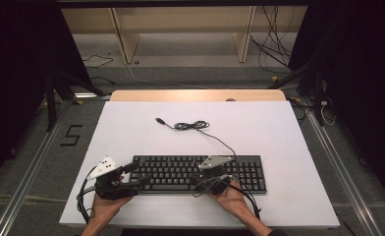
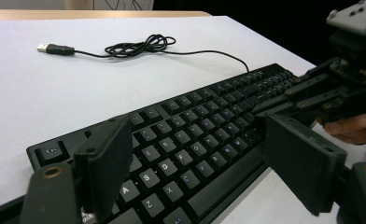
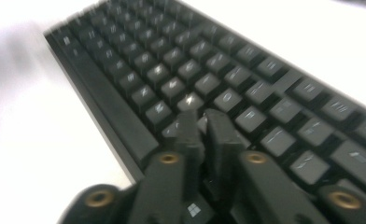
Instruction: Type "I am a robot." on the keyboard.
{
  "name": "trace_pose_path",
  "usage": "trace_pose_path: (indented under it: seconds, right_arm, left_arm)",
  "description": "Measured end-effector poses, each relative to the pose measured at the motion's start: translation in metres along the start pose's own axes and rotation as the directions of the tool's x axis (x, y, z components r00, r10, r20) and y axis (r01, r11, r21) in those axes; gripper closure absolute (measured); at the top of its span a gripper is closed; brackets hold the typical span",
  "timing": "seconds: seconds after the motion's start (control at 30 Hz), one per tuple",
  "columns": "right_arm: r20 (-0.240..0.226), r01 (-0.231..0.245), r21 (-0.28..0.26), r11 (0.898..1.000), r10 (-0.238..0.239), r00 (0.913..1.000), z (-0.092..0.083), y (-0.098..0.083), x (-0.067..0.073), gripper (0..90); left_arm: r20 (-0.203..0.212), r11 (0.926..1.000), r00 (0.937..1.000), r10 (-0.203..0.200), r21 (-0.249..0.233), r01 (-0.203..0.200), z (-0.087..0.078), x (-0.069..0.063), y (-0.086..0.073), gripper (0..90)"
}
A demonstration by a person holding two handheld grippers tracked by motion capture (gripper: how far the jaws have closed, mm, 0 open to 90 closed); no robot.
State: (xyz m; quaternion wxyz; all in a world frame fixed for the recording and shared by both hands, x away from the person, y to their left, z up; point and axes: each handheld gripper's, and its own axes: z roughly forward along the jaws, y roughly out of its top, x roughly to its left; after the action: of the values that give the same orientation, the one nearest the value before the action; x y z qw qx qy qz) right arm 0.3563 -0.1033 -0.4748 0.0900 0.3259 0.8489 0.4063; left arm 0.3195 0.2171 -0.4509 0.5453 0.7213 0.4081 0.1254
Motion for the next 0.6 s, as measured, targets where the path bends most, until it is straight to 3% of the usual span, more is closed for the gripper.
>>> trace_pose_path:
  seconds: [0.07,0.13,0.33,0.6]
  right_arm:
    - [-0.007,-0.014,-0.036,0.999,0.014,0.9999,-0.009,0.002,-0.003,78.8]
    - [-0.007,-0.022,-0.078,0.997,0.022,0.9997,-0.019,0.002,-0.007,67.8]
    - [0.037,-0.046,-0.179,0.983,0.054,0.9979,-0.050,-0.001,-0.018,47.1]
    - [0.070,-0.055,-0.293,0.955,0.079,0.9944,-0.089,-0.018,-0.023,35.5]
  left_arm:
    - [-0.001,1.0000,1.0000,0.000,0.001,0.000,0.000,0.000,0.000,23.6]
    - [0.000,1.0000,1.0000,0.001,0.001,-0.001,-0.001,0.001,0.000,23.7]
    - [0.000,1.0000,1.0000,0.002,0.001,-0.002,0.000,0.000,0.000,23.6]
    - [0.005,1.0000,1.0000,0.001,0.001,-0.001,0.000,0.000,0.001,23.6]
